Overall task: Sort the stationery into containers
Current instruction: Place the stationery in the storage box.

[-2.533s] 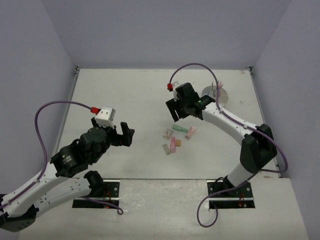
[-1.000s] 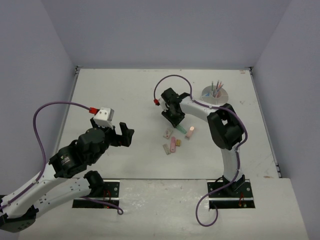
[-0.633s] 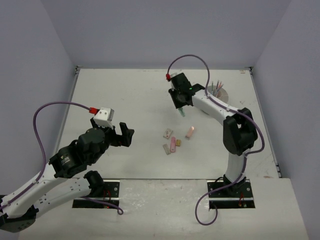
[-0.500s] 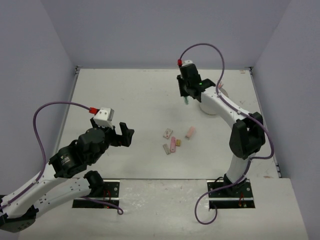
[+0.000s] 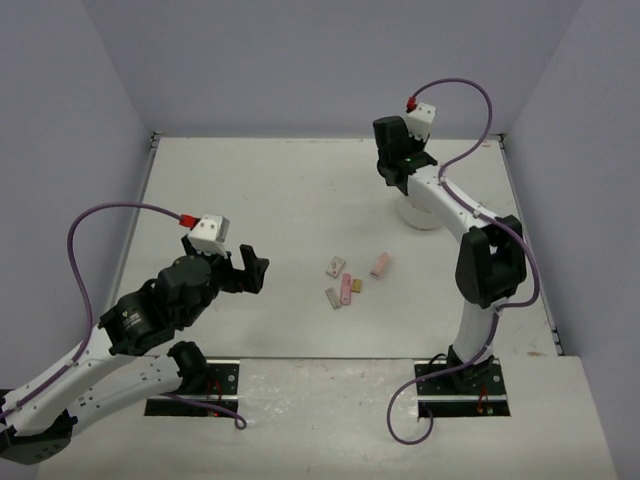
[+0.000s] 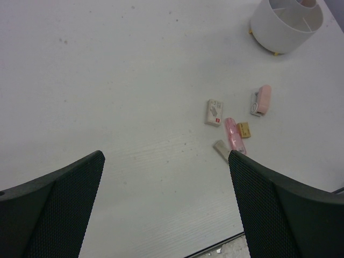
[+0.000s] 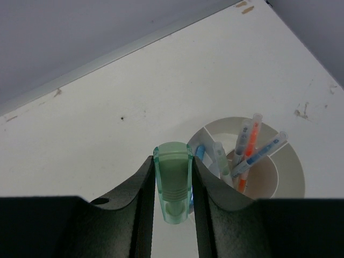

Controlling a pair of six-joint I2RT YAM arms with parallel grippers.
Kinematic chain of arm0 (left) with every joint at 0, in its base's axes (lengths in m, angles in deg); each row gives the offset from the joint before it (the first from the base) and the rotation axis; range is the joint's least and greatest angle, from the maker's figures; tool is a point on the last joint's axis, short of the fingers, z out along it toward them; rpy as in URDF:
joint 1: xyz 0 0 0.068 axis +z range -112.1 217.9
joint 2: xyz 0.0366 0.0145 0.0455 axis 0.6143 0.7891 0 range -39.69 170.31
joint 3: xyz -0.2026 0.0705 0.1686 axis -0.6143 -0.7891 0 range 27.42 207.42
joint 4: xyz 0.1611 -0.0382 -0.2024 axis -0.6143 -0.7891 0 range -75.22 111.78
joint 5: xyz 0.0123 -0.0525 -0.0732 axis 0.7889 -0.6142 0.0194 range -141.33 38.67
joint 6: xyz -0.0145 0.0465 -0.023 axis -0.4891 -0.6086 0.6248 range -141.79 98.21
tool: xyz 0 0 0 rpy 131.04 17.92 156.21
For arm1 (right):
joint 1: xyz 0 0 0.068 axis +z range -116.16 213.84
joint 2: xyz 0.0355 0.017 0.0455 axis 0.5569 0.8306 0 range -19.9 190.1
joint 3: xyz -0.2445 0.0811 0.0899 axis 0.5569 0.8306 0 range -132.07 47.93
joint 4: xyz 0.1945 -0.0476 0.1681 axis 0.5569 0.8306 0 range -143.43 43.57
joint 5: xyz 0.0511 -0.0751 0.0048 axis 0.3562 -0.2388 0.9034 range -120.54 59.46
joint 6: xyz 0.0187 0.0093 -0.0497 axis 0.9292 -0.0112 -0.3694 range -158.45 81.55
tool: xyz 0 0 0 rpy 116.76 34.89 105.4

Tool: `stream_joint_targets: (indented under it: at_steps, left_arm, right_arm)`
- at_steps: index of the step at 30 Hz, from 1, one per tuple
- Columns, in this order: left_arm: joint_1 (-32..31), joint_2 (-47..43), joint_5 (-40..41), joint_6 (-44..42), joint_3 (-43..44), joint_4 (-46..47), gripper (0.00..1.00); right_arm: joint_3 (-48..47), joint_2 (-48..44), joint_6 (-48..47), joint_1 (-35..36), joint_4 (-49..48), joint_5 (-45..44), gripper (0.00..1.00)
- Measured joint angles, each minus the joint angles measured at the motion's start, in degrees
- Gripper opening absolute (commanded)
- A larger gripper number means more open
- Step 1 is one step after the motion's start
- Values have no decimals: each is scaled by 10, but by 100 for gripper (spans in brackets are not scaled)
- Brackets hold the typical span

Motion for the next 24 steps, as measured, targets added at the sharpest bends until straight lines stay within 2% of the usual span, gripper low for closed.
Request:
stream_joint_targets:
  at_steps: [9,18,24]
  left_arm:
    - [0,1,0,0,-1,0,100]
    - [0,1,-3,-3,-1,1,100]
    - [0,1,-5,-4,-1,4,100]
  right_arm:
    - [-23,42,51,-13,-1,-56,0]
    - [-27,74,60,-31,-2,-69,0]
    - [-25,76,57,-33,-15,-68,10]
